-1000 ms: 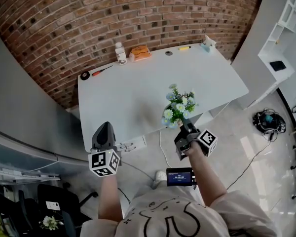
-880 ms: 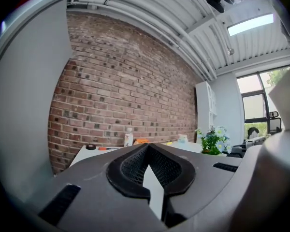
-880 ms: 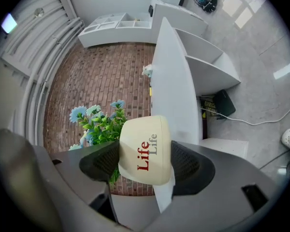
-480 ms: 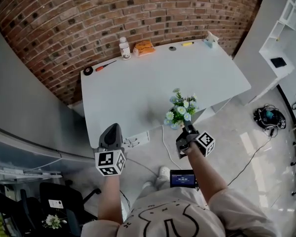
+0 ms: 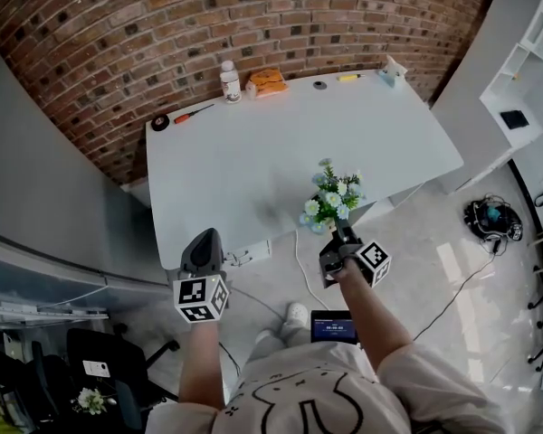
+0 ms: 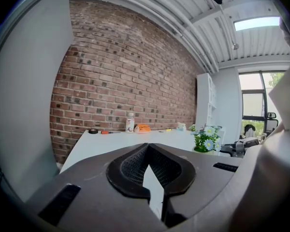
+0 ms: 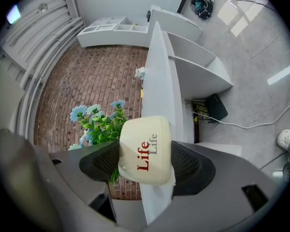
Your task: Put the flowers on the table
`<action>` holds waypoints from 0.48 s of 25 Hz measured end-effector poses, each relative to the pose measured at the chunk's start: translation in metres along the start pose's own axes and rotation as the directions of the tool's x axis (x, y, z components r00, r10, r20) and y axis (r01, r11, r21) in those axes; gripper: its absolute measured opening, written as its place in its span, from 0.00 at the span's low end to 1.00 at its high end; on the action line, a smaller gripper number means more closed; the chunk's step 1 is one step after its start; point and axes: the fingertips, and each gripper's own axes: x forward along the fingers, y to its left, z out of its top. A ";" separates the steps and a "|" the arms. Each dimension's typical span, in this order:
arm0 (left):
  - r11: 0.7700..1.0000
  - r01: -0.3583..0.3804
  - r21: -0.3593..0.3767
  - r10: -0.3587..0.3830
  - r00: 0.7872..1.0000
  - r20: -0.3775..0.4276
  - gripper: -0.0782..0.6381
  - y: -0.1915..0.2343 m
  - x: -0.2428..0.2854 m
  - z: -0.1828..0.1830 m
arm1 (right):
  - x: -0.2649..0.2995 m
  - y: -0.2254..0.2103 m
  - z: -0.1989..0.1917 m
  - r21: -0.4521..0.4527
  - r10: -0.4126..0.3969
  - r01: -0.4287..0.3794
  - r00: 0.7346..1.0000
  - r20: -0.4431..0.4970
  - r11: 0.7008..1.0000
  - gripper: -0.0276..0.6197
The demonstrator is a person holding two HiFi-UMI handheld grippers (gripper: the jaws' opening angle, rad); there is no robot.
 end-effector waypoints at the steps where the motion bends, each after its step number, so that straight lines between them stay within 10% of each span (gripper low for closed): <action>1: 1.000 -0.002 -0.002 0.002 1.000 -0.001 0.12 0.000 0.001 -0.001 | 0.001 0.000 0.000 -0.001 0.001 -0.001 1.000 -0.004 1.000 0.52; 12: 1.000 -0.021 0.001 0.021 1.000 -0.005 0.12 -0.006 0.012 0.000 | 0.011 -0.016 -0.002 -0.010 -0.092 0.091 0.992 -0.087 0.996 0.52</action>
